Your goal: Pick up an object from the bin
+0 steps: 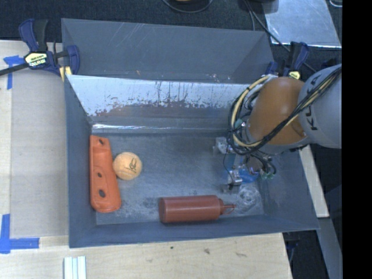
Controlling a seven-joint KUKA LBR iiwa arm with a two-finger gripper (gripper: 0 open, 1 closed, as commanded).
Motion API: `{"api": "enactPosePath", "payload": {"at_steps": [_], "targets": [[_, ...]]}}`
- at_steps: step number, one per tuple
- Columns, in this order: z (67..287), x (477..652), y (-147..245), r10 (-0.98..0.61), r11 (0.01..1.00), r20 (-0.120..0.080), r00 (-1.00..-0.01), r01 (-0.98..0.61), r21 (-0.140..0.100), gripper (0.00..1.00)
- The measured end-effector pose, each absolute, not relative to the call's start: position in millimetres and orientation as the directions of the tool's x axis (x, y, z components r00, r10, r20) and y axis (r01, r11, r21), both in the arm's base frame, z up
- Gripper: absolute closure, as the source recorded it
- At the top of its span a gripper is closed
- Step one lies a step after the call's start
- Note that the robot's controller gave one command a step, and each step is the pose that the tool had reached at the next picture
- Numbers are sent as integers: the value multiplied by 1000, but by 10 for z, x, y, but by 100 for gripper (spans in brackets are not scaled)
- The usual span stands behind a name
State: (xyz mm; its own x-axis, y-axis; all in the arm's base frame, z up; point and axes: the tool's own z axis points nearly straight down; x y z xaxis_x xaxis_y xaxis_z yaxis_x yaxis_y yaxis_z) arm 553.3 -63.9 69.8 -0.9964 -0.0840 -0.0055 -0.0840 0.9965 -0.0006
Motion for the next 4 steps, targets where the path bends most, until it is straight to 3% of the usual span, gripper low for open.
{"api": "enactPosePath", "payload": {"at_steps": [1,2,3,4], "targets": [[727,5372,-540,-146,989,-5,-989,-146,-2,0],[703,5061,-29,-296,955,-7,-955,-296,0,0],[702,5112,57,-324,946,-9,-946,-324,-5,0],[713,4930,694,-345,939,-16,-939,-345,0,0]]}}
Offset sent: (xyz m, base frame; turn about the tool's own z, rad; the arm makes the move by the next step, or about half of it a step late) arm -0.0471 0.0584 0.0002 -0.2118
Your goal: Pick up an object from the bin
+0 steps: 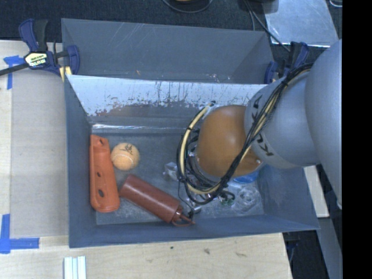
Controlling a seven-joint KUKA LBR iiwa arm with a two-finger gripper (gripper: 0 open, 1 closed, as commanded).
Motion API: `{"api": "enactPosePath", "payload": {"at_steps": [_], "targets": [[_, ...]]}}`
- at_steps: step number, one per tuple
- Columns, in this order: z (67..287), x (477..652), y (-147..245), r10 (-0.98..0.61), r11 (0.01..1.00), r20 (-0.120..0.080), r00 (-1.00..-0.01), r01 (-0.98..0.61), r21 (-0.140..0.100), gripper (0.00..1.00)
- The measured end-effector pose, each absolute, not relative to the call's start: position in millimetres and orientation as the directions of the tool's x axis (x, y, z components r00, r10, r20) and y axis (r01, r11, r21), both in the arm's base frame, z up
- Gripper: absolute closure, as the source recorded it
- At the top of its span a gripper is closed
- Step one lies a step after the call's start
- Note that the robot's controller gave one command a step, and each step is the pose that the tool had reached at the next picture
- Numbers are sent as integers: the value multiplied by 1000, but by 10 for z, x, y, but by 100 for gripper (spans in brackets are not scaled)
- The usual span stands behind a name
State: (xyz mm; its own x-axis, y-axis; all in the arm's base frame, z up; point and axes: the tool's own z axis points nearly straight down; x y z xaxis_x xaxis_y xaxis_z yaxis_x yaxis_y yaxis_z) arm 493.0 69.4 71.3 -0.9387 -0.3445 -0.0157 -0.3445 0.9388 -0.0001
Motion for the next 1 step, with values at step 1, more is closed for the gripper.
{"api": "enactPosePath", "payload": {"at_steps": [1], "targets": [[714,5118,630,-402,916,-12,-915,-402,-5,0]]}}
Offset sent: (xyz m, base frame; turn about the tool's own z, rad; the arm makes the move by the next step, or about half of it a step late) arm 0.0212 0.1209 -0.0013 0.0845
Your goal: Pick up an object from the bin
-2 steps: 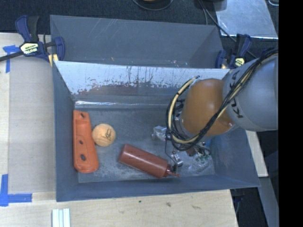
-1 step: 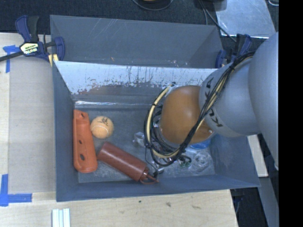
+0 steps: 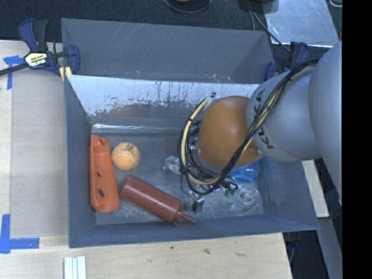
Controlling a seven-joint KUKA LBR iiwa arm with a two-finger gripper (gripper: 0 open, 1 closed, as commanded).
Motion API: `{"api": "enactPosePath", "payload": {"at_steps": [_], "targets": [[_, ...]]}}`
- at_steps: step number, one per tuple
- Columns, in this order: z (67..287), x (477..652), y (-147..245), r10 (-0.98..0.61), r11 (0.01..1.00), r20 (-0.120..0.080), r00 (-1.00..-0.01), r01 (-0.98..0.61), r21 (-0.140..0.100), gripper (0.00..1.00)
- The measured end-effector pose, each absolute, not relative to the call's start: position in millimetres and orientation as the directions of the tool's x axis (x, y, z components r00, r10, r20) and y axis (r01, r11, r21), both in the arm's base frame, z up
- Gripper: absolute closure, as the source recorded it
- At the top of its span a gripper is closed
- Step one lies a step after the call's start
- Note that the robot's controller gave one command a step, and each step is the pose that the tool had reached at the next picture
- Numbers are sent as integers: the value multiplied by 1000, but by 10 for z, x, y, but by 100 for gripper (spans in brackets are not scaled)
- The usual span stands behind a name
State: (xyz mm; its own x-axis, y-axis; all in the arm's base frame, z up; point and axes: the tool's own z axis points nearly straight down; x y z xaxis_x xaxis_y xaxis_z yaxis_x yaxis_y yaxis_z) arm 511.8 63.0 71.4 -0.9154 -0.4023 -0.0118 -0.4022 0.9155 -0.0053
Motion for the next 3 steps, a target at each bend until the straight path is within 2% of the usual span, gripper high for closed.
{"api": "enactPosePath", "payload": {"at_steps": [1,2,3], "targets": [[707,5153,1601,-292,956,-18,-956,-292,-1,0],[712,5171,2051,-215,976,0,-977,-215,-28,0],[710,5172,2041,-218,976,-1,-976,-218,-26,0]]}}
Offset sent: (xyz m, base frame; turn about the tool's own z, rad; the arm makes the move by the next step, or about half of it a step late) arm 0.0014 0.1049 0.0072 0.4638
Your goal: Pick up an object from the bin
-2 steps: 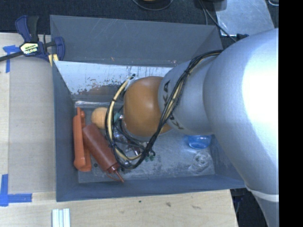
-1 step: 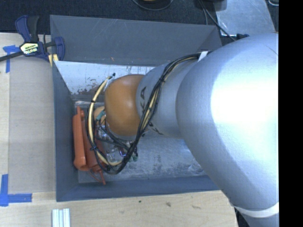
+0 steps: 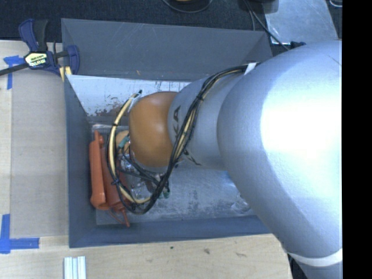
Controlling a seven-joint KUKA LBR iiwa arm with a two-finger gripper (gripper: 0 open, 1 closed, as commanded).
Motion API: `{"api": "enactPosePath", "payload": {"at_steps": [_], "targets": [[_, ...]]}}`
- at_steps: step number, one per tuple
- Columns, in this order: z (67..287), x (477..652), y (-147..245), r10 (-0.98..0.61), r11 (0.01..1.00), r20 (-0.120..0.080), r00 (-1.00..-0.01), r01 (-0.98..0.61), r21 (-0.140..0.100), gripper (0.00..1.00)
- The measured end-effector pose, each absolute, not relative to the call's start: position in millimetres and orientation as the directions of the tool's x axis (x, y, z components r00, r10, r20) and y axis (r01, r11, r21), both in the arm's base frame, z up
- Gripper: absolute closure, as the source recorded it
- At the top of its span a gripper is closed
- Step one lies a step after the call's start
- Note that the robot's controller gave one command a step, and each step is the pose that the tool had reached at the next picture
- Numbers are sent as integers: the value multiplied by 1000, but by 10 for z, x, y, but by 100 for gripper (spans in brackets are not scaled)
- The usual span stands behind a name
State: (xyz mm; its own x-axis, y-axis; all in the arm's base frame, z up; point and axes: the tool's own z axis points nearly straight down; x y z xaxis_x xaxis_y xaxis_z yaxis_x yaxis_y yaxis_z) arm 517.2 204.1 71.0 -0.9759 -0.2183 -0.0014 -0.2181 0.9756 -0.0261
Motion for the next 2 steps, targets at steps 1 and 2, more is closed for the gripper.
{"api": "enactPosePath", "payload": {"at_steps": [1,2], "targets": [[1600,5394,2189,-302,953,-5,-953,-301,-16,0],[2014,5130,2035,-163,986,-3,-987,-163,-25,0]]}}
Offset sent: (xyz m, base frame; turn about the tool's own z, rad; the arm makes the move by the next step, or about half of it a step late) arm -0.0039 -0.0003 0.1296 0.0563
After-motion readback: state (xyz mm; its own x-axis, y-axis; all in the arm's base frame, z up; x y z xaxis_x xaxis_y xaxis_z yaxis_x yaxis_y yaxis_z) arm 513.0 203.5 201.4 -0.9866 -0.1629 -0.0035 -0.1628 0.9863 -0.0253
